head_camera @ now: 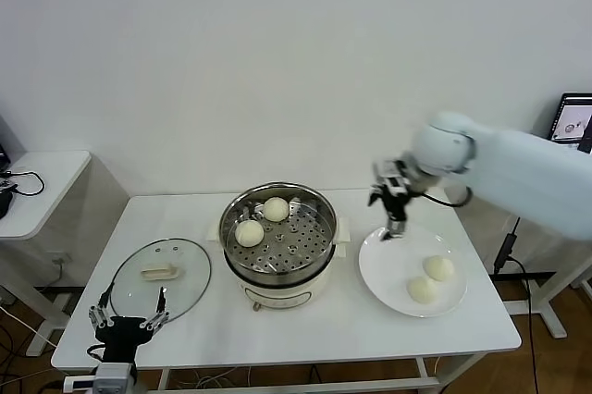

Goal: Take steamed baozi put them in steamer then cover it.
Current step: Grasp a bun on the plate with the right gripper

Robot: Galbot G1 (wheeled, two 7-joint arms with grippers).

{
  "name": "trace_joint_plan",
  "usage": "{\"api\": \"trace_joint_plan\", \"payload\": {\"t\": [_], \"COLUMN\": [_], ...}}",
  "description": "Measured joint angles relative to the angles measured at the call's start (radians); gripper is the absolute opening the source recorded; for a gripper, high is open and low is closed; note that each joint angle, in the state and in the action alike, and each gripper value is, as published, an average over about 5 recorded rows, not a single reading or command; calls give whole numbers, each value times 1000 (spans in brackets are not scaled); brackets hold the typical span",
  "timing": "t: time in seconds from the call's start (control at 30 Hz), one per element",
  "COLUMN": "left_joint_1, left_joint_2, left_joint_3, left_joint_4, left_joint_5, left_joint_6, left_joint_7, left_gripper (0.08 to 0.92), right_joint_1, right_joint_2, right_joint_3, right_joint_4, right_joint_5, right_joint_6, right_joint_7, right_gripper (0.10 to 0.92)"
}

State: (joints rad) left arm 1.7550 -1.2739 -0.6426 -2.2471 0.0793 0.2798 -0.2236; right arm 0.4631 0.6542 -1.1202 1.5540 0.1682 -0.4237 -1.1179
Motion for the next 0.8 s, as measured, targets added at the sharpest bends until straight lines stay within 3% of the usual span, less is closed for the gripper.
{"api": "trace_joint_plan", "payload": {"t": [0.37,0.8], "left_joint_1": [2,11], "left_joint_2": [-12,-18], "left_joint_3": [10,6], "left_joint_4": [10,14], "left_joint_5": [18,26], "left_joint_6": [0,0], "left_joint_7": [2,4], "left_gripper": [823,823], "right_joint_1": [-315,-558], "right_joint_2": [-127,-117], "right_joint_3": [214,371], "right_joint_4": [-12,-93], "right_joint_5": [-198,-323], "right_joint_6": [83,118], "right_joint_7": [6,37], "right_gripper": [823,823]}}
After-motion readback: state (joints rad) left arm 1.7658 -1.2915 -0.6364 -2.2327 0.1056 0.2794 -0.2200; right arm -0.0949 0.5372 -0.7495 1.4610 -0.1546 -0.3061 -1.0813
